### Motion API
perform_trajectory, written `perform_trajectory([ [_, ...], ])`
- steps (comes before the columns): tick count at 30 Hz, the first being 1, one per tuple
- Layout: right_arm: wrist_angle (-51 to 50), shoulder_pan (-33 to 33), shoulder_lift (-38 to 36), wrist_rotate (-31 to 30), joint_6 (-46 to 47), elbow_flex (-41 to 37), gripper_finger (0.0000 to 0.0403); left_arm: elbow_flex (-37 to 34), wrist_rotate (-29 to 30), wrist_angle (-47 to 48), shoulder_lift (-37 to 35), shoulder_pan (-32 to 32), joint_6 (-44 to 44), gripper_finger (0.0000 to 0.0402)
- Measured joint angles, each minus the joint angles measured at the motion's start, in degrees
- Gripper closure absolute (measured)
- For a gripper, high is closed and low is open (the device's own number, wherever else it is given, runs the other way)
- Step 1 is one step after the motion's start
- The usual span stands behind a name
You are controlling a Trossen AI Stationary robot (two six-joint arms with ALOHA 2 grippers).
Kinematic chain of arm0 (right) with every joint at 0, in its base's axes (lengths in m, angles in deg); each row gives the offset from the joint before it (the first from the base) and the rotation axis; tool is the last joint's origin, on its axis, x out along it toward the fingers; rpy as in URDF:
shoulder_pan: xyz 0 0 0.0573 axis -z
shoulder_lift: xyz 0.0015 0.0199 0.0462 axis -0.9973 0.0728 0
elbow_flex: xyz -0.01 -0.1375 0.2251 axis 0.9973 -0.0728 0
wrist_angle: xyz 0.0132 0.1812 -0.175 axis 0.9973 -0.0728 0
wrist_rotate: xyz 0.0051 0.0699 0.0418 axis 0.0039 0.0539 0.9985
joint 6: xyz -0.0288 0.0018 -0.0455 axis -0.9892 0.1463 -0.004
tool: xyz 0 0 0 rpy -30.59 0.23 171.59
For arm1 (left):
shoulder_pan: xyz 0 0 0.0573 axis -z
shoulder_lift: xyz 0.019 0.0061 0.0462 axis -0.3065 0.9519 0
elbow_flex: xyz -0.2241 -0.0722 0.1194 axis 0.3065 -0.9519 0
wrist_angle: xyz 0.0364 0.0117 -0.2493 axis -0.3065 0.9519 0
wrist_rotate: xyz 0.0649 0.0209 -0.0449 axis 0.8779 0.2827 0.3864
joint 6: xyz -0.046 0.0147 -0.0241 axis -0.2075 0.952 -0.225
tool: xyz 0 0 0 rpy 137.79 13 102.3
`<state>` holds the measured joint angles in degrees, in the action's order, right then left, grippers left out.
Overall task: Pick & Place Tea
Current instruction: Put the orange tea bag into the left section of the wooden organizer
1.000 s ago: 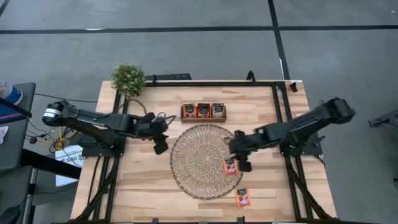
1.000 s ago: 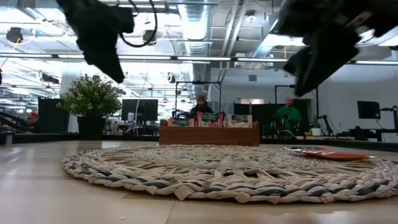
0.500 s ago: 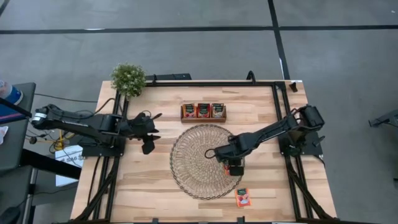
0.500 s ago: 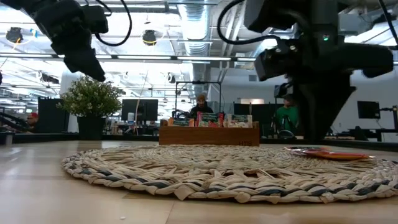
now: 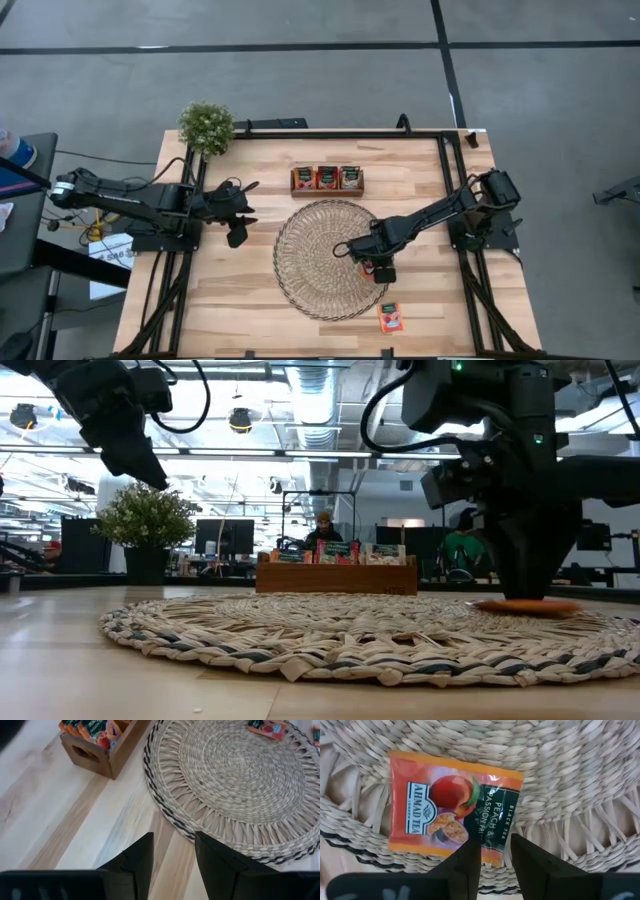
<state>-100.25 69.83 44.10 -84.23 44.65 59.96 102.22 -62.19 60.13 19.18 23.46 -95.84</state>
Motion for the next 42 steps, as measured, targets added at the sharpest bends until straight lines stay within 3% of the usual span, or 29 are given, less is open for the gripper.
perform_trajectory([
  [13,1.2,0.0,0.0,0.6,-1.0,-0.1,0.031,0.0,0.0,-0.1,0.0,0.0,0.0,0.0266],
  [28,1.4,0.4,0.0,3.2,-1.0,-0.1,0.04,0.0,0.0,-0.2,0.0,0.0,0.0,0.0266],
  [42,1.2,0.4,0.0,3.0,1.1,-0.1,0.0402,0.0,0.0,-0.2,0.0,0.0,0.0,0.0266],
])
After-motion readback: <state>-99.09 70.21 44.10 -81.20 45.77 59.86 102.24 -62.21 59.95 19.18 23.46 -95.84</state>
